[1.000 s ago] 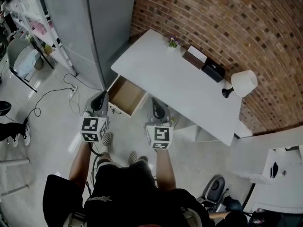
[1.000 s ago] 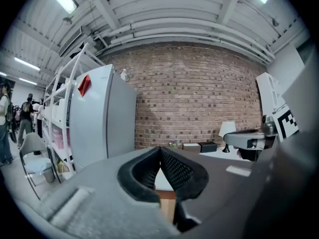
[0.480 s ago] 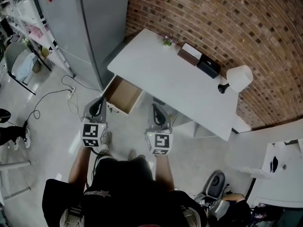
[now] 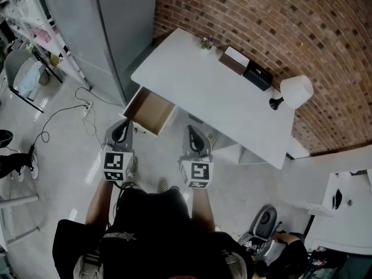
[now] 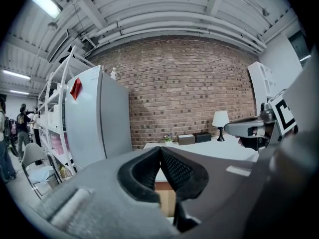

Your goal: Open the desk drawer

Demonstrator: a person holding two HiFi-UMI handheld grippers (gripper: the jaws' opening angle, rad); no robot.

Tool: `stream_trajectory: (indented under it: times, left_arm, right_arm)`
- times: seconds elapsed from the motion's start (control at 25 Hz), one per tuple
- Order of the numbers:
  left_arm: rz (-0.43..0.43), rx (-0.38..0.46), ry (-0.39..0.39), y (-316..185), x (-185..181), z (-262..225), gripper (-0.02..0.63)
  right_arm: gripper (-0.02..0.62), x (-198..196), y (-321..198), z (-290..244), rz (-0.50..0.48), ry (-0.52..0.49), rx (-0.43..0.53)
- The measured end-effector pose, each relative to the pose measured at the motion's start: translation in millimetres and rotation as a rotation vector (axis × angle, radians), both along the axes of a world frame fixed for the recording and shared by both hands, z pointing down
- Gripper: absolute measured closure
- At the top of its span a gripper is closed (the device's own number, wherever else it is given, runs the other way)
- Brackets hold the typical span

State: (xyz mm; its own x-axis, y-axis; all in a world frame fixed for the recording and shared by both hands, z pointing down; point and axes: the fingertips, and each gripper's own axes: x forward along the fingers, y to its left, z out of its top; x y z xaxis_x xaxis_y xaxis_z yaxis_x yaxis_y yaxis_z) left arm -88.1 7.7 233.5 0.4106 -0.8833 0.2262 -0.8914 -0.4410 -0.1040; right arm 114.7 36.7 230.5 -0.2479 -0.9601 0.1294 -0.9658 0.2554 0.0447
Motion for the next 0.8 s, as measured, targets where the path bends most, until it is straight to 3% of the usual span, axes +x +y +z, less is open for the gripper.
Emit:
stream_trajectory:
  times: [0.8]
  left_arm:
    - [0.024,0.022,-0.013,-3.3,6.4,-2.4,0.597]
  right_arm:
    - [0.591,3.0,-2.5,-0.2,0.005,0.003,0.001]
